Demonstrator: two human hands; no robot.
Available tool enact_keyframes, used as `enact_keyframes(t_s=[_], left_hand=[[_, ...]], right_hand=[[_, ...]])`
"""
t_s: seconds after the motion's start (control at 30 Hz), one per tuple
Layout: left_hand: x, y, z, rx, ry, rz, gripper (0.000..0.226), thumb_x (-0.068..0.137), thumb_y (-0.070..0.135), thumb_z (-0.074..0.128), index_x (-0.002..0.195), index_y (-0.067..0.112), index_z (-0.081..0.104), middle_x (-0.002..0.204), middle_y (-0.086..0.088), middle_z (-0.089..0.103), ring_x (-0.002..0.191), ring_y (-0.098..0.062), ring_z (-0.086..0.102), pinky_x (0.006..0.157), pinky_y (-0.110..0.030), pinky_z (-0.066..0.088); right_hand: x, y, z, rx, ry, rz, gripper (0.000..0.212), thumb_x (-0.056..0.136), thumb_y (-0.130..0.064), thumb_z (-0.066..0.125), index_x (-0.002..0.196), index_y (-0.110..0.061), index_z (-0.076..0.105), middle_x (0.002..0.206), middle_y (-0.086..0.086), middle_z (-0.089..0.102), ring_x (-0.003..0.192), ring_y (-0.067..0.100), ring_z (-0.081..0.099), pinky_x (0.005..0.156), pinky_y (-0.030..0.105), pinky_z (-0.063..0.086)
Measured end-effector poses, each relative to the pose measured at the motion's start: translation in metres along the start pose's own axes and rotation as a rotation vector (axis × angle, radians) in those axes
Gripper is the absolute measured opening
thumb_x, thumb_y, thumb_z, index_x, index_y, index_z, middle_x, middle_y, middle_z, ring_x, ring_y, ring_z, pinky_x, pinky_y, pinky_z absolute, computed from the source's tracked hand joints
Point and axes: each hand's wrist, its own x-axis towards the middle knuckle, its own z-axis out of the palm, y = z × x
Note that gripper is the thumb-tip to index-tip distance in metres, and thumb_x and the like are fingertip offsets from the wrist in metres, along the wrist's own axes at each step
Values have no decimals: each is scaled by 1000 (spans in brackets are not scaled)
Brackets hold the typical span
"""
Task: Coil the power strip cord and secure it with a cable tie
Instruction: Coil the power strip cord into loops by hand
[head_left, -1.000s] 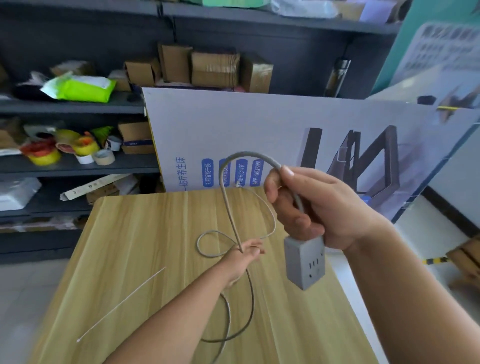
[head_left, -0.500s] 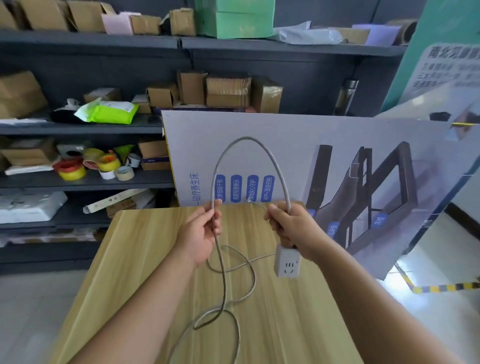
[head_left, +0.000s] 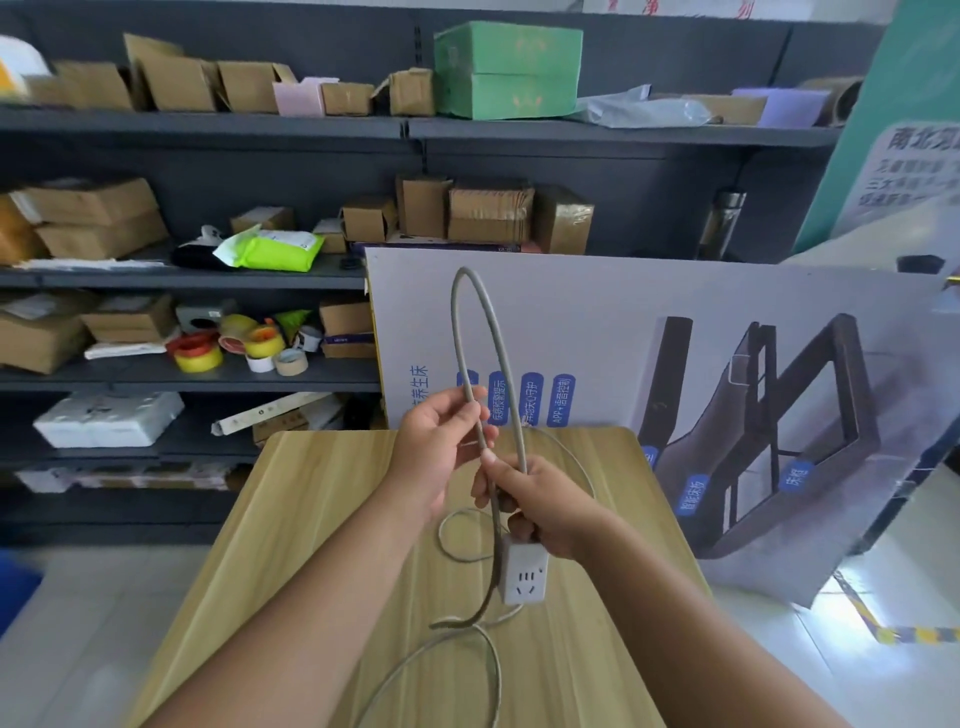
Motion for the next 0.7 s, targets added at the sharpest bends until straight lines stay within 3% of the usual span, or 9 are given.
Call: enact_keyframes(t_s=[0.13,0.27,0.37,0.47,0.53,0.63,0.7], left_hand=[[-4,-13,-1,249,-63,1,14,91,13,62,100,14,74,91,-18,72,84,-28,65,86,-51,54],[-12,-21,2,271,-72,-23,15,91,17,62,100,11,73,86,-12,73,78,-20,62,77,-41,48],[-16,-25,2,229,-150,-96,16,94,23,60,100,21,74,81,-2,74,74,-19,65,80,-44,48],[-19,-36,-9,238,-301,-158,28,94,45,55,115,33,69,108,-4,74,93,-21,68,81,-39,46],[-24,-50,-20,347,-417,-274,44,82,58,59,121,37,63,114,-1,69,94,-15,64,82,-34,42],[-42,-79,-33,614,-697,-386,30,86,46,65,116,40,62,103,15,63,91,-1,58,83,-24,42],[-56,-101,-40,722,-788,-433,37,87,39,68,123,33,60,117,12,61,104,2,57,92,-18,42]], right_hand=[[2,0,1,88,5,-2,45,97,-44,51,58,-21,52,56,-2,44,48,10,31,46,22,28],[3,2,2,293,40,-7,51,98,-45,48,54,-19,44,51,0,37,52,16,39,53,24,38],[3,4,1,396,47,1,49,98,-45,47,56,-20,47,50,0,36,46,16,43,47,23,38],[4,1,-7,447,98,-48,40,97,-44,51,64,-20,49,49,-5,32,41,9,28,42,22,25],[3,-6,-16,533,141,-71,38,95,-43,55,64,-22,44,48,-8,27,38,7,22,40,21,21],[2,-20,-29,596,196,-119,42,96,-41,52,61,-23,38,48,-8,24,37,7,19,39,22,19],[1,-30,-35,595,245,-163,43,98,-40,50,62,-23,35,47,-8,23,37,8,19,39,22,19]])
